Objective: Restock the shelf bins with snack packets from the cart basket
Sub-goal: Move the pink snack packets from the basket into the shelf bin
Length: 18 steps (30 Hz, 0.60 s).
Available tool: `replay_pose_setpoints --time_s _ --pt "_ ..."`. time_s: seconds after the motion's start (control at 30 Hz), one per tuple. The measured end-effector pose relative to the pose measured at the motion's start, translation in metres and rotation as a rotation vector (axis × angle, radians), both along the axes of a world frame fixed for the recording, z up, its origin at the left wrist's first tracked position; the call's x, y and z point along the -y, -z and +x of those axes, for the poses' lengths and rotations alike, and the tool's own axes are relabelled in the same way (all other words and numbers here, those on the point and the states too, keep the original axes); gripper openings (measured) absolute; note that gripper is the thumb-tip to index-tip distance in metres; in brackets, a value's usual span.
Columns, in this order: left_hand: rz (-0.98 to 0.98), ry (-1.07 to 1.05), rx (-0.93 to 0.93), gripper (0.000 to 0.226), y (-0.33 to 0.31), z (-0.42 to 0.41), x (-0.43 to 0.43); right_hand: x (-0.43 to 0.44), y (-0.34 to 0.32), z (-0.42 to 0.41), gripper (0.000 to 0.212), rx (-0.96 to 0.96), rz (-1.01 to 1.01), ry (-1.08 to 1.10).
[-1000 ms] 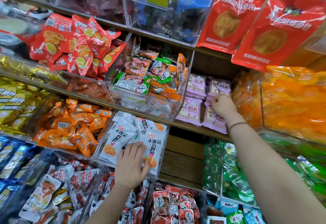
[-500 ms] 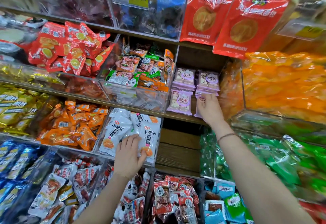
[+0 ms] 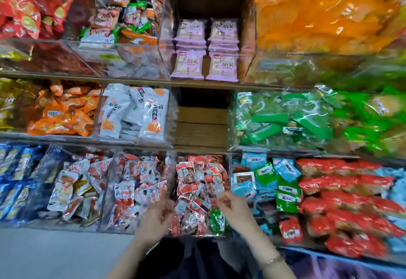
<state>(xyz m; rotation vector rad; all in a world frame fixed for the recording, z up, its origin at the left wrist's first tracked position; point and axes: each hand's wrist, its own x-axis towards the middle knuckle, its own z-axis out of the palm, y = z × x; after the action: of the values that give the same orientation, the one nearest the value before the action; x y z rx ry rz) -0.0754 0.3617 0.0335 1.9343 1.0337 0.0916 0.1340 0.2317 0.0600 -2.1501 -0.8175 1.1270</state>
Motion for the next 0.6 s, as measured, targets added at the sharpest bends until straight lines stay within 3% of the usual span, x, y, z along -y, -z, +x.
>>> replay_pose_setpoints --time_s 0.13,0.3,0.43,0.5,0.6 --pt "-0.184 0.133 -0.234 0.031 0.028 -0.034 0.041 0.07 0.04 -0.031 0.019 -0.044 -0.177 0.012" --pt "-0.158 0.354 -0.6 0.017 0.055 -0.082 0.067 0.153 0.072 -0.067 0.024 -0.073 -0.374 0.099" --pt "-0.16 0.308 -0.597 0.008 0.063 -0.106 0.086 0.213 0.087 -0.1 0.034 -0.092 -0.392 0.254" --pt "-0.184 0.262 -0.557 0.015 0.067 -0.117 0.099 0.238 0.095 -0.116 0.03 -0.107 -0.454 0.285" --pt "-0.221 0.245 -0.599 0.023 0.066 -0.131 0.126 0.27 0.098 -0.135 0.028 -0.12 -0.391 0.318"
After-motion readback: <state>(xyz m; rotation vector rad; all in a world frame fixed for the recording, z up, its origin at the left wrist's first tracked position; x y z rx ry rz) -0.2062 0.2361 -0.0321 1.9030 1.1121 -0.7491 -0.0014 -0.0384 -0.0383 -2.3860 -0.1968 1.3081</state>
